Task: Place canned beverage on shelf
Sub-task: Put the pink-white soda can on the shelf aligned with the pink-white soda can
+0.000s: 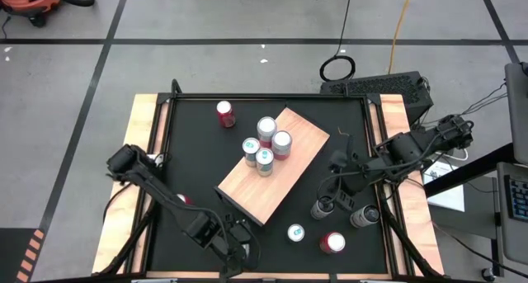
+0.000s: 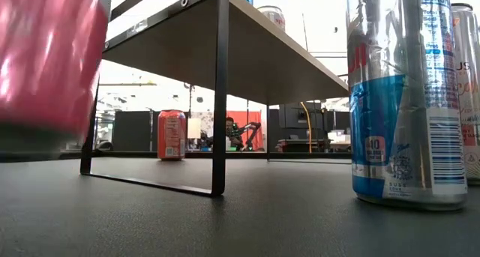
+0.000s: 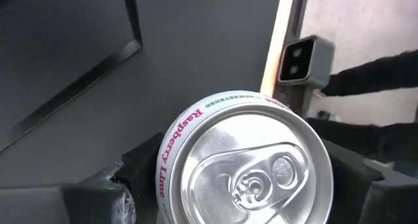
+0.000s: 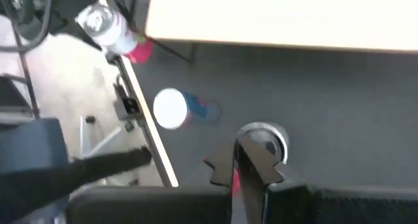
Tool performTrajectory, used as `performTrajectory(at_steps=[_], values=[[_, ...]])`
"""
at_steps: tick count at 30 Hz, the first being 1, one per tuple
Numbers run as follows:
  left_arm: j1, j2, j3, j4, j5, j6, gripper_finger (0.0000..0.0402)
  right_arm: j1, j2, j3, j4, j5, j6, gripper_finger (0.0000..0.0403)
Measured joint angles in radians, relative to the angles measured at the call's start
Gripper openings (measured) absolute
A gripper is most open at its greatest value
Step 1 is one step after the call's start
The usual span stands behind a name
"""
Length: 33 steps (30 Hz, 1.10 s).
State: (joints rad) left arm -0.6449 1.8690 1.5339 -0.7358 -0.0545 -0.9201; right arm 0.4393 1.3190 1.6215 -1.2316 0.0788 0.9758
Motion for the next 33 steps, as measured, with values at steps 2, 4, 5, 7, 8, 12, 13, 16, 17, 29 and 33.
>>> performTrajectory(at_steps=[2, 4, 5, 7, 8, 12, 13, 16, 17, 29, 33], values=[[0.008, -0.004, 0.043, -0.029, 0.006, -0.035, 0.0285, 0.002, 0.000, 0.000, 0.032, 0.028, 0.000, 0.0000], [0.016, -0.004, 0.095, -0.033, 0.006, -0.060, 0.0285, 0.007, 0.000, 0.000, 0.082, 0.044, -0.006, 0.0000], [0.017, -0.004, 0.124, -0.042, 0.006, -0.065, 0.0285, 0.010, 0.000, 0.000, 0.110, 0.055, -0.015, 0.0000], [0.022, -0.006, 0.176, -0.048, 0.000, -0.073, 0.0285, 0.021, 0.000, 0.000, 0.165, 0.065, -0.040, 0.0000], [0.025, -0.006, 0.201, -0.044, -0.003, -0.088, 0.0285, 0.027, 0.000, 0.000, 0.195, 0.076, -0.051, 0.0000], [0.037, -0.006, 0.310, -0.088, -0.063, -0.158, 0.0285, 0.047, 0.000, 0.000, 0.280, 0.059, -0.083, 0.0005], [0.042, -0.006, 0.341, -0.100, -0.086, -0.173, 0.0285, 0.052, 0.000, 0.000, 0.295, 0.051, -0.085, 0.0010], [0.062, -0.006, 0.419, -0.116, -0.157, -0.204, 0.0285, 0.078, 0.000, 0.000, 0.331, 0.052, -0.099, 0.0033], [0.071, -0.006, 0.438, -0.120, -0.179, -0.211, 0.0285, 0.087, 0.000, 0.000, 0.340, 0.053, -0.109, 0.0043], [0.205, -0.006, 0.538, -0.006, -0.289, -0.420, 0.0285, 0.174, 0.000, 0.000, 0.345, 0.157, -0.202, 0.0228], [0.238, -0.006, 0.540, 0.031, -0.295, -0.478, 0.0285, 0.180, 0.000, 0.000, 0.345, 0.180, -0.222, 0.0296]])
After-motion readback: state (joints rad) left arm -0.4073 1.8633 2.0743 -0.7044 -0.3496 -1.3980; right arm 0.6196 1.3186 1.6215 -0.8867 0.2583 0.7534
